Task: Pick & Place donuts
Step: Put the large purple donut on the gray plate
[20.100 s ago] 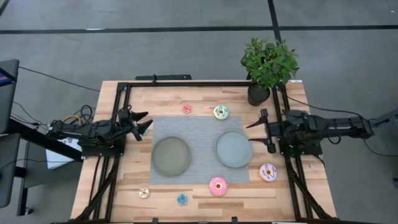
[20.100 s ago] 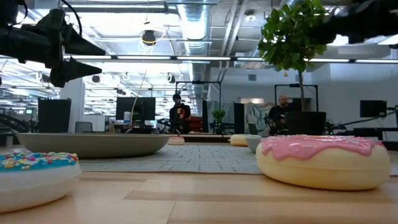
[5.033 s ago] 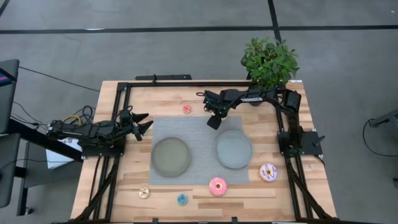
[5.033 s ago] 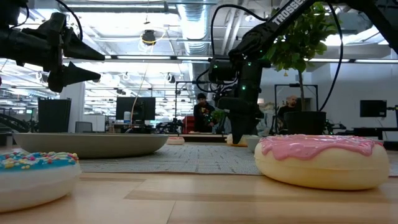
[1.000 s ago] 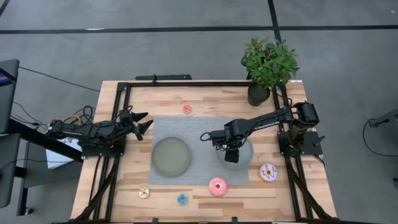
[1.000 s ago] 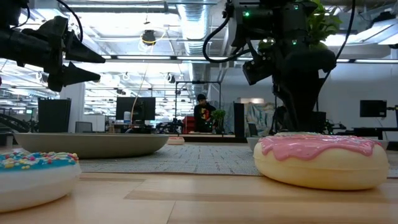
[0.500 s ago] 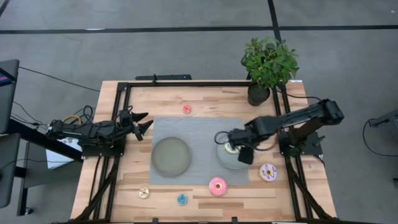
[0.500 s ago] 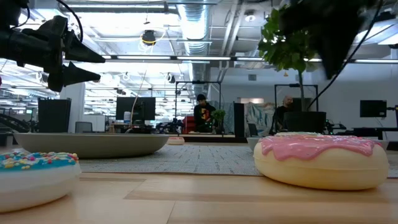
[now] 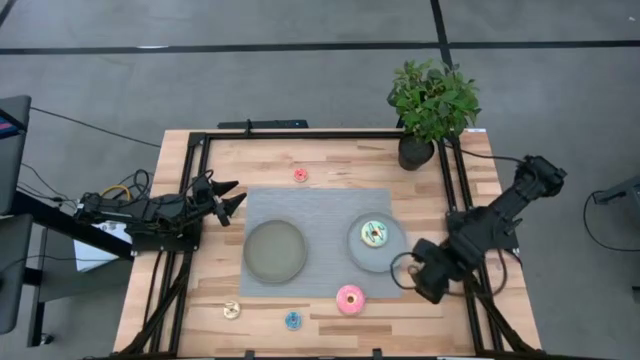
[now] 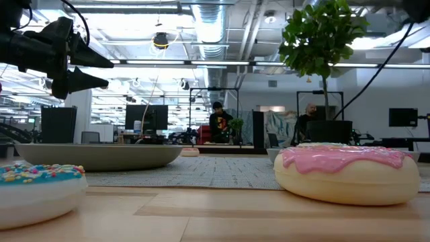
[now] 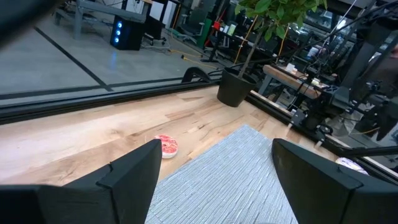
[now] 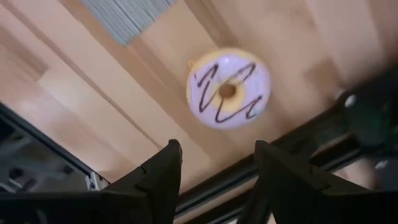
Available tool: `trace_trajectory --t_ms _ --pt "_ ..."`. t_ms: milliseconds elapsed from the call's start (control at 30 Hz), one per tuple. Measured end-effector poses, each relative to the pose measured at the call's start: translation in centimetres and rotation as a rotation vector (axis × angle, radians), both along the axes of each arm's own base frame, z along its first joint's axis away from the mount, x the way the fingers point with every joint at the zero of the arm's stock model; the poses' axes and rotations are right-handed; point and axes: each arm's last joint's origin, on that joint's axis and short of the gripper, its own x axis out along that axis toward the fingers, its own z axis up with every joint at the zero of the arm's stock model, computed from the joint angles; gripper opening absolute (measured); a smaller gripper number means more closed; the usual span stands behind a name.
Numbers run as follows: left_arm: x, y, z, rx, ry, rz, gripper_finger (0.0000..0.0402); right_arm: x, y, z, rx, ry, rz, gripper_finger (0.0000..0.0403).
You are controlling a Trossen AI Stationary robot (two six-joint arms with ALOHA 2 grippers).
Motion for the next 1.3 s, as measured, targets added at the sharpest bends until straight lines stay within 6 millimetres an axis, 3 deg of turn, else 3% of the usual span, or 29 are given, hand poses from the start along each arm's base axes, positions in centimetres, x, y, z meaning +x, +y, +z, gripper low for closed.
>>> trace_trajectory --t_ms 167,533,1300 --pt "0.0 0.0 0.0 0.0 0.0 0.0 0.0298 -1.0 1.0 -1.8 -0.014 -0.012 -0.059 0.0196" --pt "0.0 0.0 0.0 0.0 -0.001 0.0 0.0298 -2.0 -0.2 -5.9 -0.083 0.025 -0.055 0.0195" --pt "0.0 0.0 0.0 -0.003 -0.006 0.0 0.0298 -2.8 -1.7 -9.6 -0.086 0.026 -0.018 0.0191"
